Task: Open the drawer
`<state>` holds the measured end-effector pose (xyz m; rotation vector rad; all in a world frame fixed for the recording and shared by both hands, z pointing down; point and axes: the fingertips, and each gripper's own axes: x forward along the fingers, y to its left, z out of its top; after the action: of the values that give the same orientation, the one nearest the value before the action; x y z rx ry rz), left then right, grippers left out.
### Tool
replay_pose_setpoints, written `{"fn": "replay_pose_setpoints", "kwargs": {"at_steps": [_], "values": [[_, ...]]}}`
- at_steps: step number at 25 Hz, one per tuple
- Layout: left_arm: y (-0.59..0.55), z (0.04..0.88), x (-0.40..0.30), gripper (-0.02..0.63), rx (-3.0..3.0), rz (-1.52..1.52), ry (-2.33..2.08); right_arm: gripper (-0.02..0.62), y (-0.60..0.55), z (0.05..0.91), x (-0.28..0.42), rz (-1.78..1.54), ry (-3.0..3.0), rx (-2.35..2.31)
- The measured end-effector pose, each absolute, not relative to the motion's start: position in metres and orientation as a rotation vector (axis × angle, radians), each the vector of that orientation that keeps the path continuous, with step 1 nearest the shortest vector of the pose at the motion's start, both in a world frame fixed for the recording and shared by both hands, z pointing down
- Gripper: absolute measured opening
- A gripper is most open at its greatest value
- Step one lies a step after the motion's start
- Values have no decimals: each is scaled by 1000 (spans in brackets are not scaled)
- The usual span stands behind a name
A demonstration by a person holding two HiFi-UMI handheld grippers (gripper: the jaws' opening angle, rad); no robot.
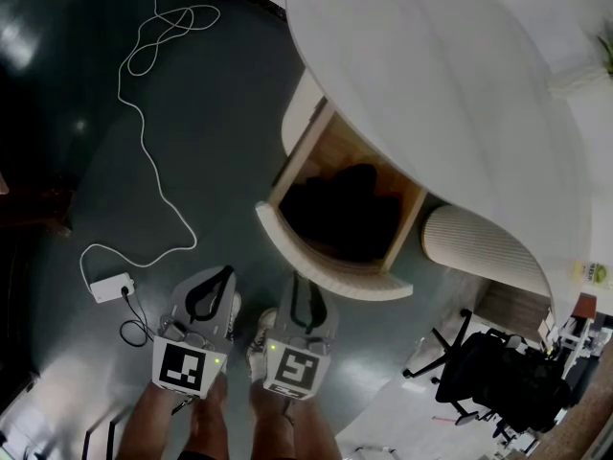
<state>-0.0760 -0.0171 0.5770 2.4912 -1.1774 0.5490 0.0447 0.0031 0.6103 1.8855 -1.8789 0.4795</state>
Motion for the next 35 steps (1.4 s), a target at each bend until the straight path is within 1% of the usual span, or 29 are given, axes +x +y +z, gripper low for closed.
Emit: {"fn": "replay_pose_setpoints", "kwargs": {"at_steps": [2,5,13,19,27,35], "values": [[-16,575,-77,11,2493,552,-1174,149,4,611,46,500,-1899,1892],[-15,572,-79,11,2495,551,-1177,184,6,611,44,497,-1917,1875],[-18,554,-77,11,2509,536,-1179,186,12,597,51,489,-1895,1873],[-17,520,-66,11,2526,515,-1175,186,19,564,61,471,-1897,1861],[-21,455,-49,11,2575,494,-1178,186,20,497,83,431,-1911,1939],[-31,374,-23,11,2658,390,-1194,186,11,410,118,371,-1905,2019]]}}
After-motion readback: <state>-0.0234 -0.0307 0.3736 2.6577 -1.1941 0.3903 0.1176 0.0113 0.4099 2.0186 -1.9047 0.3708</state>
